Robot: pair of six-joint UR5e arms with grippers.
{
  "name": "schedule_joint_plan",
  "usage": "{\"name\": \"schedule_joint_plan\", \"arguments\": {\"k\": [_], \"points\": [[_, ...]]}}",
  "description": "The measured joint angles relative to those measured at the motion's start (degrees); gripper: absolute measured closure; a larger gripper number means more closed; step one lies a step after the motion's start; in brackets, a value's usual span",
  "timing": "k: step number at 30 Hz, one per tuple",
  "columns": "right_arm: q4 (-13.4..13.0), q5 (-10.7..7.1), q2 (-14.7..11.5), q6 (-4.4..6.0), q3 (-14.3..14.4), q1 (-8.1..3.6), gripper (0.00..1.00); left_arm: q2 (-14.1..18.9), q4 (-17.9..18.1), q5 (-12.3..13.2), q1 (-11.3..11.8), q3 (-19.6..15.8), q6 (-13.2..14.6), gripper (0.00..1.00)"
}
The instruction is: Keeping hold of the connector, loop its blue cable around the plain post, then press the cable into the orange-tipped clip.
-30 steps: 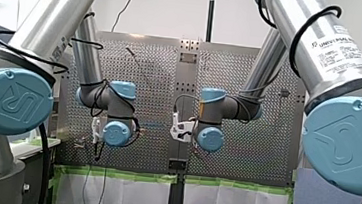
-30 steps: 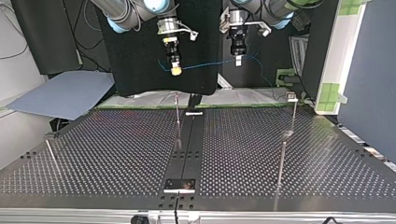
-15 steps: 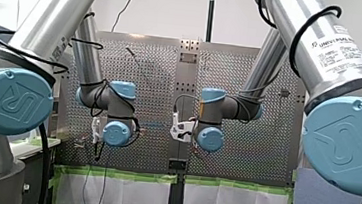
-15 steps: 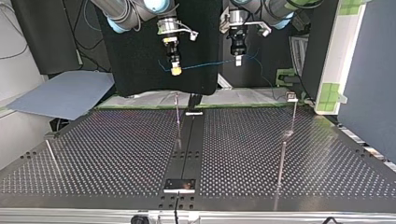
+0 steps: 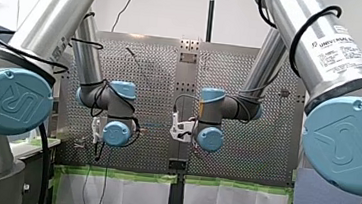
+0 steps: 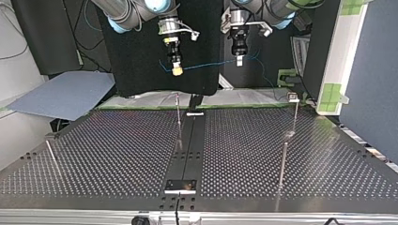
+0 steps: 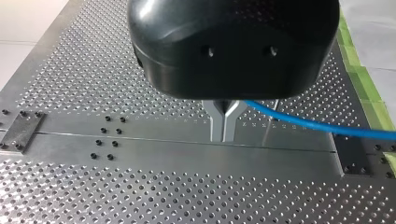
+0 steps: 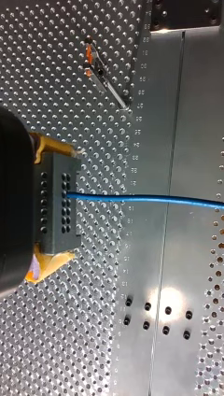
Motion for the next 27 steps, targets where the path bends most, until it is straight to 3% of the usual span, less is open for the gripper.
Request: {"name": "schedule_joint_plan", "arguments": {"k": [16, 22, 27], "points": [[0.05, -0.07, 0.06, 0.07, 0.07, -0.06, 1.0, -0.33, -0.32, 0.34, 0.33, -0.3, -0.22, 1.0], [0.32, -2.32, 2.32, 1.98, 2.32, -2.31, 1.0, -2.95, -2.45, 3.16, 3.18, -0.75, -0.5, 1.0], [0.35, -3.75, 5.42, 2.56, 5.31, -3.96, 1.0, -3.76, -2.85, 4.45, 5.01, -0.77, -0.52, 1.0]]}}
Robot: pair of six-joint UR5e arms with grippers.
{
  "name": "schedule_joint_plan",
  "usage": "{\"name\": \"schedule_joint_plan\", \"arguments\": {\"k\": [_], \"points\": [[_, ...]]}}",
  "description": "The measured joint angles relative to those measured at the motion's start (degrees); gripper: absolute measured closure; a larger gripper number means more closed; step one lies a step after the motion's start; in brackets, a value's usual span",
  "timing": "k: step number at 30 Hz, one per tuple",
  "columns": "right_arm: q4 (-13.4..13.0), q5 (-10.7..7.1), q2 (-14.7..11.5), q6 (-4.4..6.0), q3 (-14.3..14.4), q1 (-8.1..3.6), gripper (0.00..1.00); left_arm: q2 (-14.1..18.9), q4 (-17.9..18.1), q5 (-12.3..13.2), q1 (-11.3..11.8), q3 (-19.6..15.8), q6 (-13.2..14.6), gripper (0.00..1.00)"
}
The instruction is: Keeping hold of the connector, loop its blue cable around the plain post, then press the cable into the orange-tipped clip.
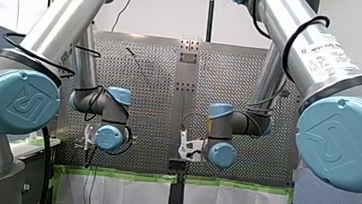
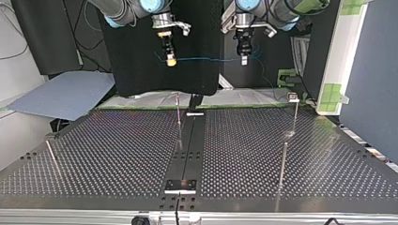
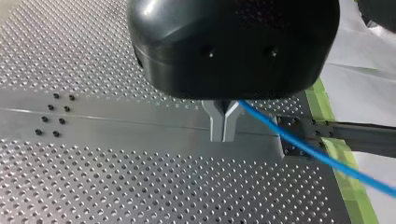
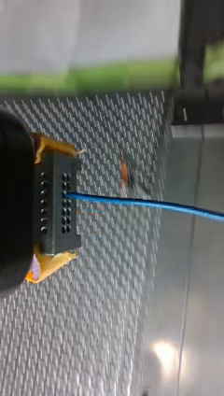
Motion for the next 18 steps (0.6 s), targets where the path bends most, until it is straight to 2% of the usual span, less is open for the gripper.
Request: {"name": "schedule_joint_plan", "arguments": {"k": [3, 7, 15, 18], "points": [[0.0, -0.16, 1.68, 0.05, 0.85, -0.19, 1.0, -0.08, -0.04, 0.15, 0.26, -0.01, 0.0, 1.0], [0.0, -0.2, 2.61, 0.07, 1.14, -0.24, 1.0, -0.09, -0.05, 0.19, 0.33, -0.02, 0.0, 1.0], [0.09, -0.23, 2.76, 0.0, 1.11, -0.32, 1.0, -0.29, 0.11, 0.38, 0.54, -0.06, 0.04, 1.0], [0.86, -0.01, 1.99, -0.77, 0.35, -0.28, 1.0, -0.09, 0.03, 0.45, 1.56, 0.5, -0.48, 1.0]]}}
